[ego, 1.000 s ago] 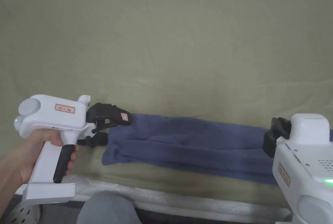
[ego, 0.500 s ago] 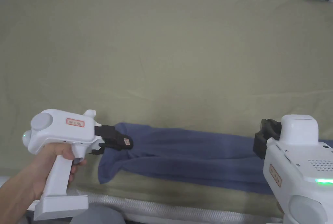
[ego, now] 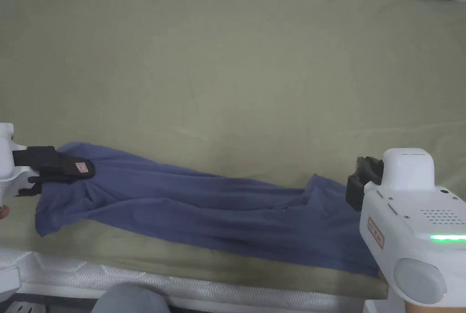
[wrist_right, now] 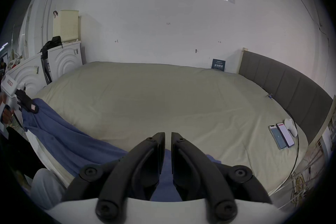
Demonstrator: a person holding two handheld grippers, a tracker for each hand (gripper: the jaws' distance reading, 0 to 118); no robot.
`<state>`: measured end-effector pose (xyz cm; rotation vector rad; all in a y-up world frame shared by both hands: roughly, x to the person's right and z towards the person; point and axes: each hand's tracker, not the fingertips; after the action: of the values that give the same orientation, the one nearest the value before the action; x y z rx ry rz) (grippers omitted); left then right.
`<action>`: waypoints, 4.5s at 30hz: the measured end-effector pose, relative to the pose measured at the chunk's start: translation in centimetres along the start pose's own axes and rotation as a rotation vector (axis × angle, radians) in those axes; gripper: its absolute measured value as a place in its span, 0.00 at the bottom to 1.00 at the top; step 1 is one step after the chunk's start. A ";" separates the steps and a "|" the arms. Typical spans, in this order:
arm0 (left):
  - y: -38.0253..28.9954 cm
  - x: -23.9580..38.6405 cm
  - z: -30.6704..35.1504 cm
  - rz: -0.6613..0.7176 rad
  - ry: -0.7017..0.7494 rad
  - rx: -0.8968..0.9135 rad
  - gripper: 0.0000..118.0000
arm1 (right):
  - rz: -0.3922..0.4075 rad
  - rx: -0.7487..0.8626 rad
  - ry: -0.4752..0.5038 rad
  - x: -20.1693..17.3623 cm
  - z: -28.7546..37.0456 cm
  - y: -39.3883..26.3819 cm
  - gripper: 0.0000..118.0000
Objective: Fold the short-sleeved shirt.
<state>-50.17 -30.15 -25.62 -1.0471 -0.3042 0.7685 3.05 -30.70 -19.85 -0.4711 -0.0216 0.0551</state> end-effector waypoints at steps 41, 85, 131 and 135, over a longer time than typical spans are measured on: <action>-5.1 9.9 -18.5 -0.112 -0.180 -0.270 0.00 | -0.008 -0.009 -0.048 1.0 0.1 -1.2 0.11; -3.7 2.0 -18.6 0.008 -0.359 -0.350 1.00 | 0.025 0.074 -0.095 0.3 0.0 -2.8 0.11; -12.0 26.3 -26.4 -0.671 0.254 -0.292 0.82 | -0.025 0.113 -0.101 3.1 1.3 -1.6 0.11; -11.5 25.2 -24.7 -0.545 0.110 -0.240 0.90 | -0.032 0.099 -0.119 4.0 1.3 -1.8 0.11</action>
<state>-13.55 -32.12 -30.92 -1.1554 -0.5685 0.1850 7.11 -31.47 -17.85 -0.3682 -0.1423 0.0525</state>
